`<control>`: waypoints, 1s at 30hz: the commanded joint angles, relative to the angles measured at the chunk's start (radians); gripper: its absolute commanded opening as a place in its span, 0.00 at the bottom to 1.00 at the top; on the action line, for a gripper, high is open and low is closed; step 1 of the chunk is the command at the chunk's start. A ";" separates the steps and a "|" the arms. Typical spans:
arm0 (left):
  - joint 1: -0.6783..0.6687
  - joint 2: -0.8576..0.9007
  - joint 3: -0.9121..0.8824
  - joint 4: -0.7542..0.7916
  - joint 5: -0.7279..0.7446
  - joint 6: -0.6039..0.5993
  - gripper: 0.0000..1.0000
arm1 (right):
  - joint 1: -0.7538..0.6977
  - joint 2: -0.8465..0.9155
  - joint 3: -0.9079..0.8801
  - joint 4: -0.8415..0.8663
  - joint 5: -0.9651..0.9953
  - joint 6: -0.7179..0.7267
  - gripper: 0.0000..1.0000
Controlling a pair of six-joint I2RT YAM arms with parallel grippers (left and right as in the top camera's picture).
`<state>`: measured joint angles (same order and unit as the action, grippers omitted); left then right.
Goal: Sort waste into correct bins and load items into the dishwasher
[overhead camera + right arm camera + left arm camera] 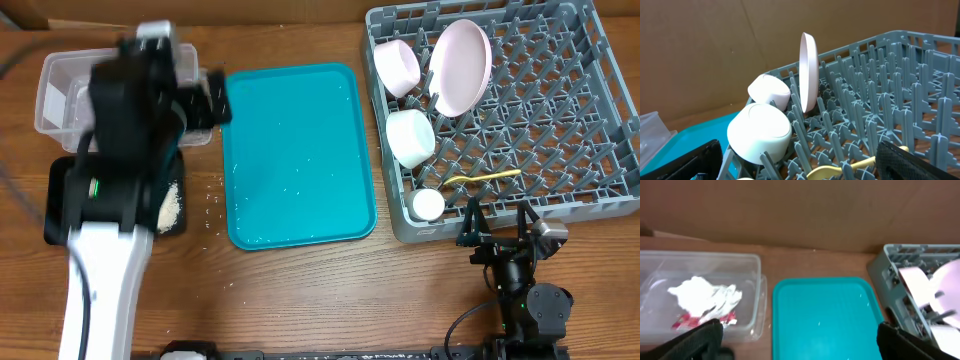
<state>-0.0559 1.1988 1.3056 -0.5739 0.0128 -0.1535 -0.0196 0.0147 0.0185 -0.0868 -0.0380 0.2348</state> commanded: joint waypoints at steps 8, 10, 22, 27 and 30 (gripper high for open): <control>0.044 -0.831 -0.954 0.496 0.014 0.117 1.00 | -0.004 -0.010 -0.010 0.007 -0.002 -0.003 1.00; 0.044 -0.985 -1.104 0.553 0.014 0.117 1.00 | -0.004 -0.010 -0.010 0.007 -0.002 -0.003 1.00; 0.042 -1.196 -1.301 0.496 0.021 0.134 1.00 | -0.004 -0.010 -0.010 0.007 -0.002 -0.003 1.00; 0.042 -1.194 -1.301 0.497 0.021 0.129 1.00 | -0.004 -0.010 -0.010 0.007 -0.002 -0.003 1.00; 0.042 -1.194 -1.301 0.497 0.021 0.129 1.00 | -0.004 -0.010 -0.010 0.007 -0.002 -0.003 1.00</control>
<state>-0.0177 0.0170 0.0116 -0.0784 0.0254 -0.0441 -0.0196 0.0128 0.0185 -0.0837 -0.0372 0.2344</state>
